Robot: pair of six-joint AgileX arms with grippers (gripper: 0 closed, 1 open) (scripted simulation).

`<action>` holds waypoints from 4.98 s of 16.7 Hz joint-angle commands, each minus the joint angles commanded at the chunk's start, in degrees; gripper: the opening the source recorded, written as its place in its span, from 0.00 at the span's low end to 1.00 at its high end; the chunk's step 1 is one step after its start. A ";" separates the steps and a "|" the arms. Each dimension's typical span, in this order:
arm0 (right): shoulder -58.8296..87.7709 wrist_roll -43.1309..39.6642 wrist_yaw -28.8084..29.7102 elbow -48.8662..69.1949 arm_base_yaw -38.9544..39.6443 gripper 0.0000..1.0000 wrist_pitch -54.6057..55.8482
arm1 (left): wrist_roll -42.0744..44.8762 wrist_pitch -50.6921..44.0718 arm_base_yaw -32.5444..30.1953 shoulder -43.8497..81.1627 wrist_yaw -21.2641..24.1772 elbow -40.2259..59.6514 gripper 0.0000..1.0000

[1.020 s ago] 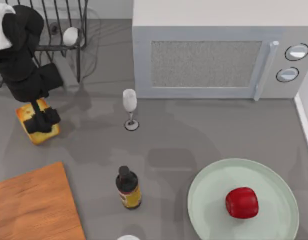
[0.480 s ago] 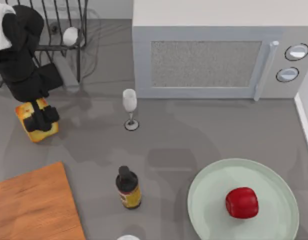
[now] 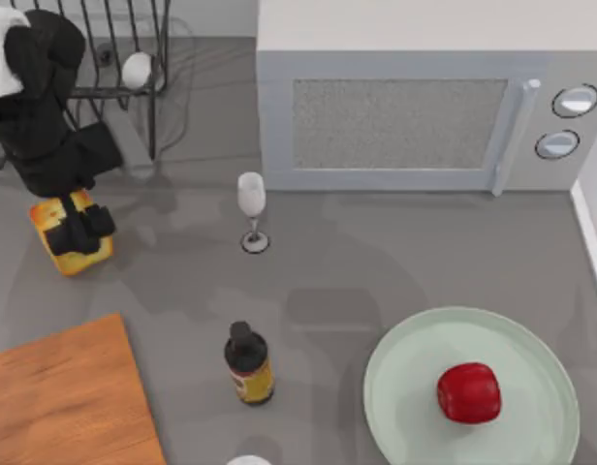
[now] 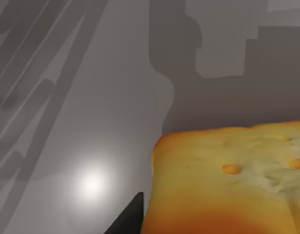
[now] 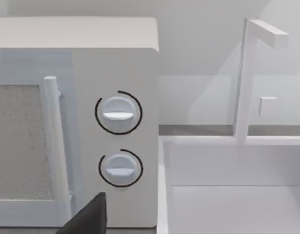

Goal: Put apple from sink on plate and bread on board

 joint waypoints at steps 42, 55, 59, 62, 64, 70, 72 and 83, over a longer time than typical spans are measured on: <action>0.00 0.00 0.00 0.00 0.00 1.00 0.00 | -135.00 -23.03 -4.32 -32.09 -2.13 -22.93 0.00; 0.00 0.00 0.00 0.00 0.00 1.00 0.00 | -150.54 -19.78 -4.42 -40.09 -2.47 -30.47 0.00; 0.00 0.00 0.00 0.00 0.00 1.00 0.00 | -150.61 -16.71 -4.54 -39.78 -2.46 -32.40 0.00; 0.00 0.00 0.00 0.00 0.00 1.00 0.00 | -150.69 -13.47 -4.64 -39.31 -2.47 -34.58 0.00; 0.00 0.00 0.00 0.00 0.00 1.00 0.00 | -150.75 -11.42 -4.70 -38.88 -2.47 -36.13 0.00; 0.00 0.00 0.00 0.00 0.00 1.00 0.00 | -150.83 -8.83 -4.77 -37.62 -2.50 -38.87 0.00; 0.00 0.00 0.00 0.00 0.00 1.00 0.00 | -150.83 -8.83 -4.77 -37.62 -2.50 -38.87 0.00; 0.00 0.00 0.00 0.00 0.00 1.00 0.00 | -150.83 -8.83 -4.77 -37.62 -2.50 -38.87 0.83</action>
